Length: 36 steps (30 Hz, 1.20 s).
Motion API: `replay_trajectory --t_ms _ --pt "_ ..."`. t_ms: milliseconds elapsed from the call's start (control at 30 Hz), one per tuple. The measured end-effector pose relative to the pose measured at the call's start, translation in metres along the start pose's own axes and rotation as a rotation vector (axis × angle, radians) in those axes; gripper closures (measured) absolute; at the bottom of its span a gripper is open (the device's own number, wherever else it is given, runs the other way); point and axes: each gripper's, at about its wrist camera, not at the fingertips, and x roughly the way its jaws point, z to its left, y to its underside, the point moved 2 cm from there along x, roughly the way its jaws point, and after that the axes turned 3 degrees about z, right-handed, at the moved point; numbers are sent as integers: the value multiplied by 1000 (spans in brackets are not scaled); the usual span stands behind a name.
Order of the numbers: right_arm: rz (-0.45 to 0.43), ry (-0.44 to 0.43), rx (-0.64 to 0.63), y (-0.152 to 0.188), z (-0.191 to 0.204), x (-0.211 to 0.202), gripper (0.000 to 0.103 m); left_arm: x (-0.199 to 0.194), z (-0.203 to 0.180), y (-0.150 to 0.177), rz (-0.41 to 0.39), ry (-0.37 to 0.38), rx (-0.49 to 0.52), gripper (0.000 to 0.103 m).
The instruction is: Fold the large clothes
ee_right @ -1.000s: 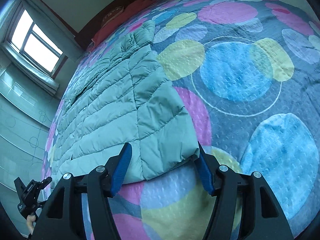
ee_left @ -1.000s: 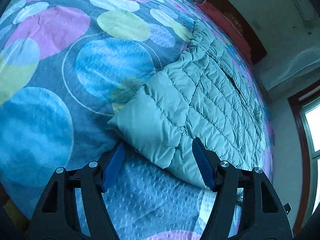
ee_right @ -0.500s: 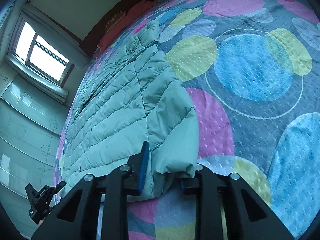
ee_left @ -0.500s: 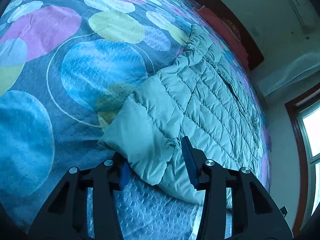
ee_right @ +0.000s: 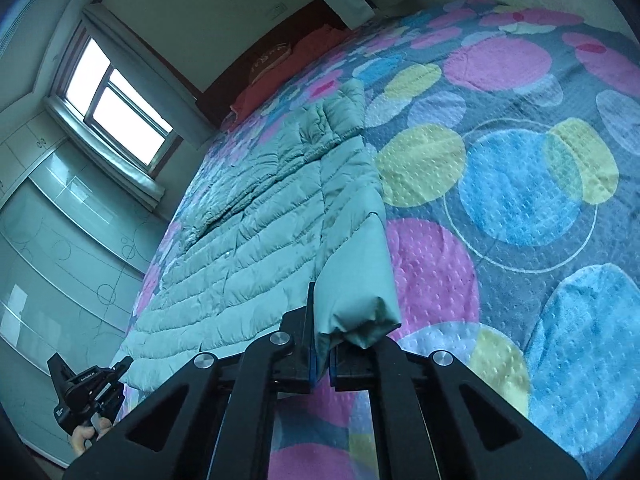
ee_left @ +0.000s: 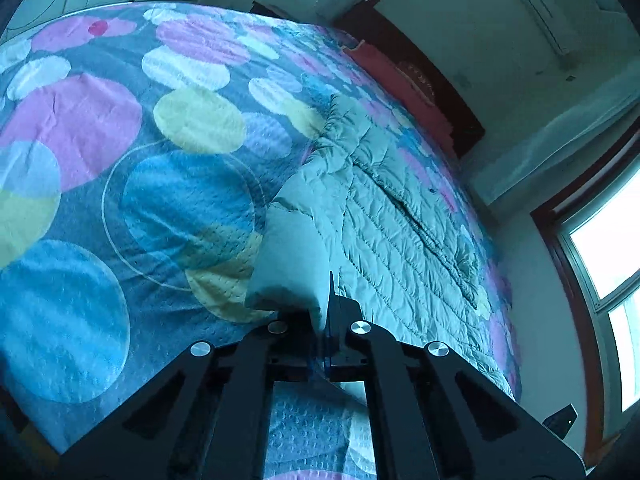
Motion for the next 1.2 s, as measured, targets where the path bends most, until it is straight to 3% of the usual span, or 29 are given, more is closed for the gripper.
replay_trajectory --t_ms 233,433,800,1200 --pt "-74 -63 -40 -33 24 -18 100 -16 -39 -36 -69 68 62 101" --pt "-138 -104 -88 -89 50 -7 100 5 -72 -90 -113 83 104 101" --pt "-131 -88 -89 -216 65 106 100 129 -122 -188 -116 -48 177 101" --pt "-24 2 -64 -300 47 252 100 280 -139 -255 -50 -201 271 101"
